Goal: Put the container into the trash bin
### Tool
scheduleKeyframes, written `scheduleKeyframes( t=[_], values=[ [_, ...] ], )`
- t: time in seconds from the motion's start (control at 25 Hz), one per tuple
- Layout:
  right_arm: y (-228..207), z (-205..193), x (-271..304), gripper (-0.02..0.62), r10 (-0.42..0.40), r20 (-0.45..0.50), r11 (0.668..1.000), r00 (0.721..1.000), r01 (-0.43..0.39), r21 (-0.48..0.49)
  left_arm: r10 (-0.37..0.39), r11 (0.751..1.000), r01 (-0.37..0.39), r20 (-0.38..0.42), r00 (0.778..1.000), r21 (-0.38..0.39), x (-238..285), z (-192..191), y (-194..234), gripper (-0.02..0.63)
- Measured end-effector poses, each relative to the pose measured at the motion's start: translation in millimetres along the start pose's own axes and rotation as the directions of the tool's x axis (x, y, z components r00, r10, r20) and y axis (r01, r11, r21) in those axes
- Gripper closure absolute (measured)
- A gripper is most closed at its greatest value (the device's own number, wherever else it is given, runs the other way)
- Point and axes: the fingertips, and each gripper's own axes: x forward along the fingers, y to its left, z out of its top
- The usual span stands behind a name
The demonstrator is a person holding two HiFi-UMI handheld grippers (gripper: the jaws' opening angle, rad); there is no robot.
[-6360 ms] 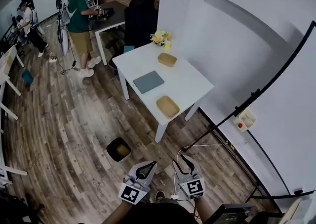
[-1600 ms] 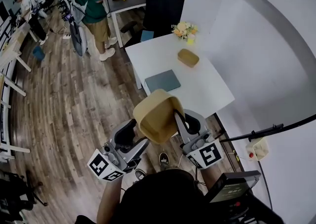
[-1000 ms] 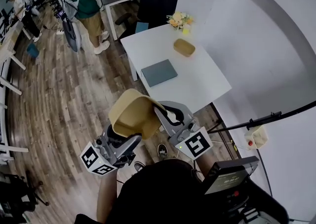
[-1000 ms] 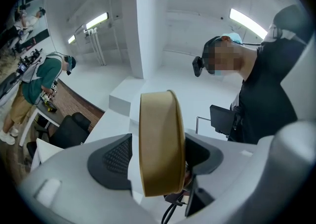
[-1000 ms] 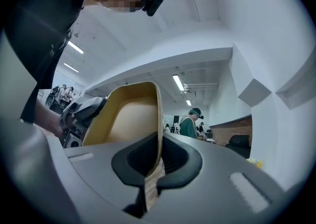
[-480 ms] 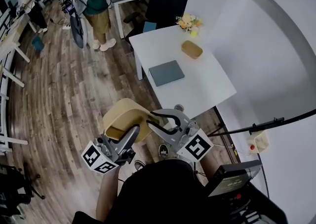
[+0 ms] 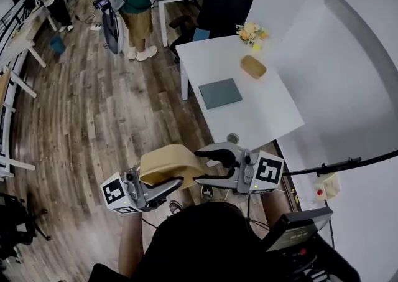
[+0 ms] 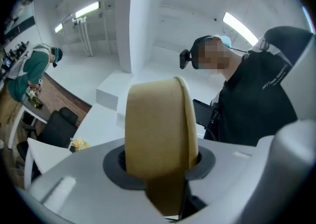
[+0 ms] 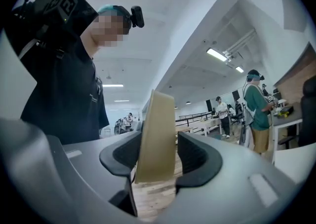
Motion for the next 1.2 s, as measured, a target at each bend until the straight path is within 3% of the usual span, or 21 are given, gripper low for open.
scheduleKeyframes(
  t=[0.16,0.4,0.84,1.2],
  values=[
    [20,-7,18,0.359,0.088,-0.029,0.995,0.996,-0.086,0.051,-0.066,0.998,0.066,-0.014,0.998,0.006,-6,-2,-15,0.451],
    [50,-20,38,0.371,0.227,-0.066,0.97,0.972,-0.22,0.1,-0.076,0.997,0.077,-0.03,0.997,0.001,-21,-7,-26,0.451],
    [71,-44,78,0.379,0.252,-0.114,0.963,0.961,-0.238,0.127,0.095,0.988,-0.085,-0.071,0.993,0.128,-75,-16,-33,0.451],
    [93,-68,113,0.379,0.273,-0.124,0.952,0.954,-0.249,0.18,0.246,0.966,-0.243,-0.022,0.969,0.093,-143,-15,-38,0.429]
  ],
)
